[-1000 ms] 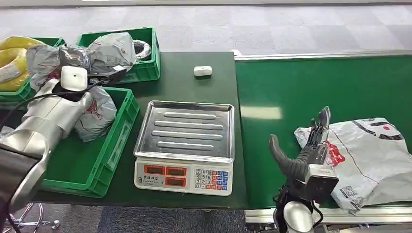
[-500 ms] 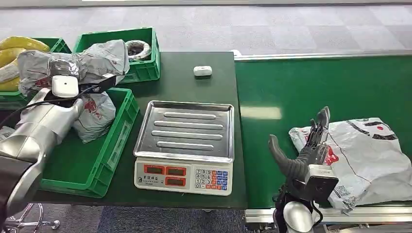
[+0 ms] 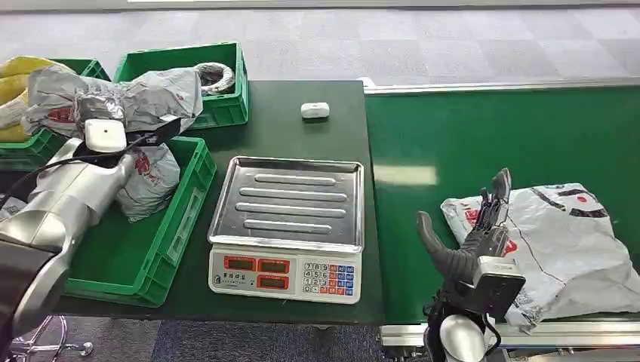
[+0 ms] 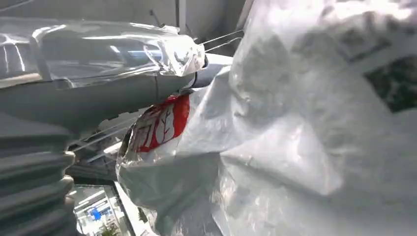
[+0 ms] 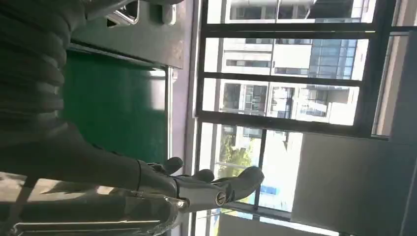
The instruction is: Moved the parcel from conveyor to table for the left to box.
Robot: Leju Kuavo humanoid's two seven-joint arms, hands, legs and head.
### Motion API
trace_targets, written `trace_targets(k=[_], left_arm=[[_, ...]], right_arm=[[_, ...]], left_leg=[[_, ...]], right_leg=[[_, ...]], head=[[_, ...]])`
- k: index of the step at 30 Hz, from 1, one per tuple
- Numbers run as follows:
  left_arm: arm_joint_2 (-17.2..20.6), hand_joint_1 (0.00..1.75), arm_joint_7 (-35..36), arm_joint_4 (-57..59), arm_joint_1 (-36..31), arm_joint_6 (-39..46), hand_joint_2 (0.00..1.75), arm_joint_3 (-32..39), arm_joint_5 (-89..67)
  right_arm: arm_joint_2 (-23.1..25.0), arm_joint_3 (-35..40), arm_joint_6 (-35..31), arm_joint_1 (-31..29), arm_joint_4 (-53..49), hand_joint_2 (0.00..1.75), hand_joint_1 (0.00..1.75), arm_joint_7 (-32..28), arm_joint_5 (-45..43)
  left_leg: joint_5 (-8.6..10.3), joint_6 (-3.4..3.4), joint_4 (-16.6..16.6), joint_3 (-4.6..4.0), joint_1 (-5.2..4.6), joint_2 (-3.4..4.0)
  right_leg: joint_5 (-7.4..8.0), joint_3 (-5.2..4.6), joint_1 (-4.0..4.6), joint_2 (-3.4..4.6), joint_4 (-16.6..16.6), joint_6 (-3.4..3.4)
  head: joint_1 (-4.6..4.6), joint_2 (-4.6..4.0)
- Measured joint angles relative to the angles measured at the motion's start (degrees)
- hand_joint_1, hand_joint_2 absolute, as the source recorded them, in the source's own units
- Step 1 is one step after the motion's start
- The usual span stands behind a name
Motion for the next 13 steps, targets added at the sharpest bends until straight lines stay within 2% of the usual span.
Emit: trace_targets(k=[5,8,11,13], left_arm=[[-0.55,0.00,-1.56,0.02,-0.52,1.56,1.75,0.62,0.02],[-2.00,0.00,-7.20,-0.62,-0.68,8.71,1.75,3.88,4.45],[-5.30,0.00,-23.74,-6.49,-0.34,15.50,1.75,11.59,21.85],[-8.90,0.00,-34.55,-17.62,2.38,11.90,1.75,16.49,41.30]], right_arm=[[0.00,0.05,0.17,0.28,-0.07,1.75,0.00,0.68,0.52],[0.15,0.05,0.28,0.60,-0.26,1.75,0.00,1.25,0.76],[0.33,0.07,0.57,0.46,-0.31,1.75,0.00,1.92,0.70],[0.35,0.26,0.68,-0.10,-0.07,1.75,0.00,2.01,0.26]], left_leg=[[0.00,0.00,0.00,0.00,0.00,-0.01],[0.01,0.01,0.03,0.00,0.00,-0.01],[0.01,0.01,0.09,-0.05,0.00,-0.11],[0.00,0.03,0.10,-0.10,-0.04,-0.12]], right_leg=[[0.00,-0.01,0.00,0.00,0.00,0.00],[0.00,-0.02,0.00,-0.01,0.00,0.00],[0.01,-0.01,0.00,-0.10,-0.01,0.01],[0.01,0.02,-0.04,-0.13,-0.01,0.02]], head=[[0.00,0.00],[0.00,0.00],[0.00,0.00],[0.00,0.00]])
